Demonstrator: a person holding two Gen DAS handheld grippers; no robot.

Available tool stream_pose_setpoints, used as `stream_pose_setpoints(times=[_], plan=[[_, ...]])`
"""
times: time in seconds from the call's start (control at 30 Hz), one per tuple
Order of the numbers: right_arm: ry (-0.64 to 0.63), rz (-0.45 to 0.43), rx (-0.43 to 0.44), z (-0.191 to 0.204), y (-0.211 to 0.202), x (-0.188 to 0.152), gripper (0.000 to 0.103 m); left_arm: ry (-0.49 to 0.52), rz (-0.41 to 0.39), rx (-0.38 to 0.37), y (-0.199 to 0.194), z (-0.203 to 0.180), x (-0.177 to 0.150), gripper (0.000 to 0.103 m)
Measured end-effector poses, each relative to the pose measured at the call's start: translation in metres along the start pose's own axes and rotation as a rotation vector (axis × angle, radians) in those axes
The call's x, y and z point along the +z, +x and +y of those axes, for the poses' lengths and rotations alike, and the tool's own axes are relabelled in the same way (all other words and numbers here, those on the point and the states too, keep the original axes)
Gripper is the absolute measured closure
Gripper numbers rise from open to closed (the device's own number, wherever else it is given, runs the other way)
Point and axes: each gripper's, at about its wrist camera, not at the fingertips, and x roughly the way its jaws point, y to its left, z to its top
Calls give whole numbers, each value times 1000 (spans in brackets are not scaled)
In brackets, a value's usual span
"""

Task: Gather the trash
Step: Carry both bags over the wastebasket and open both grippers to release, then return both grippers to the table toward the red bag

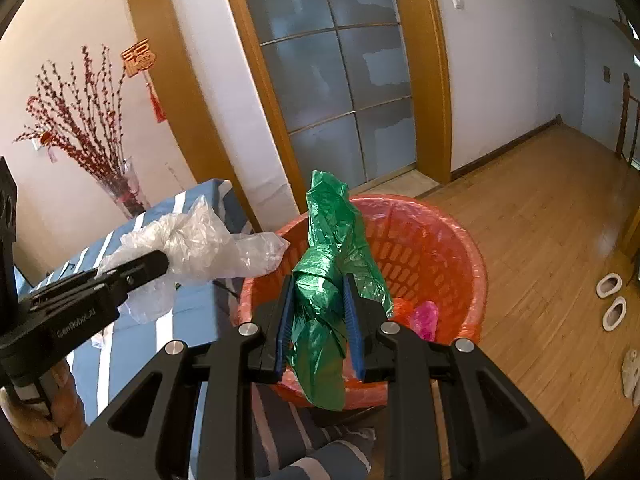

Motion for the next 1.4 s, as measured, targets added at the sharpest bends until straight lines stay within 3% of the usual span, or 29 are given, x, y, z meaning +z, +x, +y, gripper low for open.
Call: stream_pose_setpoints(times=[0.5, 0.83, 0.93, 1.07, 1.4], plan=[[57, 4, -13, -24, 17, 7, 78, -2, 42, -55, 35, -20, 0, 84], [117, 0, 27, -35, 24, 11, 78, -10, 70, -73, 53, -19, -1, 83], [124, -6, 45, -36, 25, 15, 74, -16, 80, -73, 58, -19, -3, 80], [132, -26, 36, -40, 22, 15, 49, -26, 84, -56, 61, -13, -5, 60], [135, -29, 8, -40, 18, 14, 47, -59, 67, 22, 44, 22, -12, 48]])
